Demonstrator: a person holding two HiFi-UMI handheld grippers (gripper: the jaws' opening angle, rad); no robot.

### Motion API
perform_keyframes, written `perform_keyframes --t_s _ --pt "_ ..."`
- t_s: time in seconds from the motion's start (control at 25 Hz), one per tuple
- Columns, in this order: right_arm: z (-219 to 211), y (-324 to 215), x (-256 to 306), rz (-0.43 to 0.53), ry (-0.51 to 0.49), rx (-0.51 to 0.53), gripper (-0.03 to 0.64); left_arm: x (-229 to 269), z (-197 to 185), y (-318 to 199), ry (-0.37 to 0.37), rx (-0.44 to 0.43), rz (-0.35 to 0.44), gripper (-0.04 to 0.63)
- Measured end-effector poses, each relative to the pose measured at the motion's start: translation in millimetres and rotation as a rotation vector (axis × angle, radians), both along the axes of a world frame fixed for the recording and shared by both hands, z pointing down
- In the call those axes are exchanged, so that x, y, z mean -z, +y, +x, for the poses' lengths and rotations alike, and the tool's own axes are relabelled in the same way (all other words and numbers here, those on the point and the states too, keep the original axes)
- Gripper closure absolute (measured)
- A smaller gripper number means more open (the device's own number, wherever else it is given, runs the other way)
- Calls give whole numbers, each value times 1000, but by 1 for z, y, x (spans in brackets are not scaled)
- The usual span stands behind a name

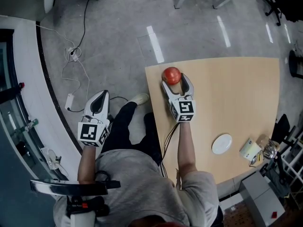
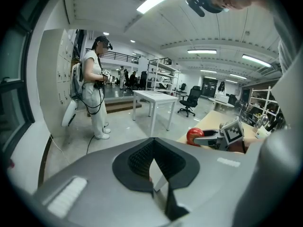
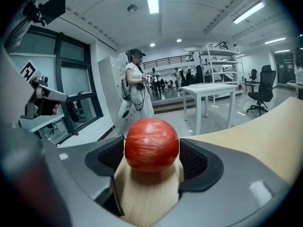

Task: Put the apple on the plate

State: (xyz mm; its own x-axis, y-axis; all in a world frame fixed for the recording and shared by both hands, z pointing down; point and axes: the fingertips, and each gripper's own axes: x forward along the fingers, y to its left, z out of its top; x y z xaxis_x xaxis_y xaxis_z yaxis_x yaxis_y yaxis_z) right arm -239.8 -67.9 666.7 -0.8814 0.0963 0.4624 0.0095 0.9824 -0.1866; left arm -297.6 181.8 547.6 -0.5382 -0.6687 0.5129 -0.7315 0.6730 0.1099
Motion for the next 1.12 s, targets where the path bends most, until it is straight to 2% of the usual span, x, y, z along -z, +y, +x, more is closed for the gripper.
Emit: perform_keyframes --t_s 0.24,0.64,1.12 --pt "1 -1 -1 2 0 -5 269 1 0 -4 -1 -9 5 575" --pt "0 0 2 -3 -11 -1 275 5 -2 -5 -8 -17 9 575" --pt "7 -4 33 0 -56 -25 276 19 -3 -20 -29 -58 36 575"
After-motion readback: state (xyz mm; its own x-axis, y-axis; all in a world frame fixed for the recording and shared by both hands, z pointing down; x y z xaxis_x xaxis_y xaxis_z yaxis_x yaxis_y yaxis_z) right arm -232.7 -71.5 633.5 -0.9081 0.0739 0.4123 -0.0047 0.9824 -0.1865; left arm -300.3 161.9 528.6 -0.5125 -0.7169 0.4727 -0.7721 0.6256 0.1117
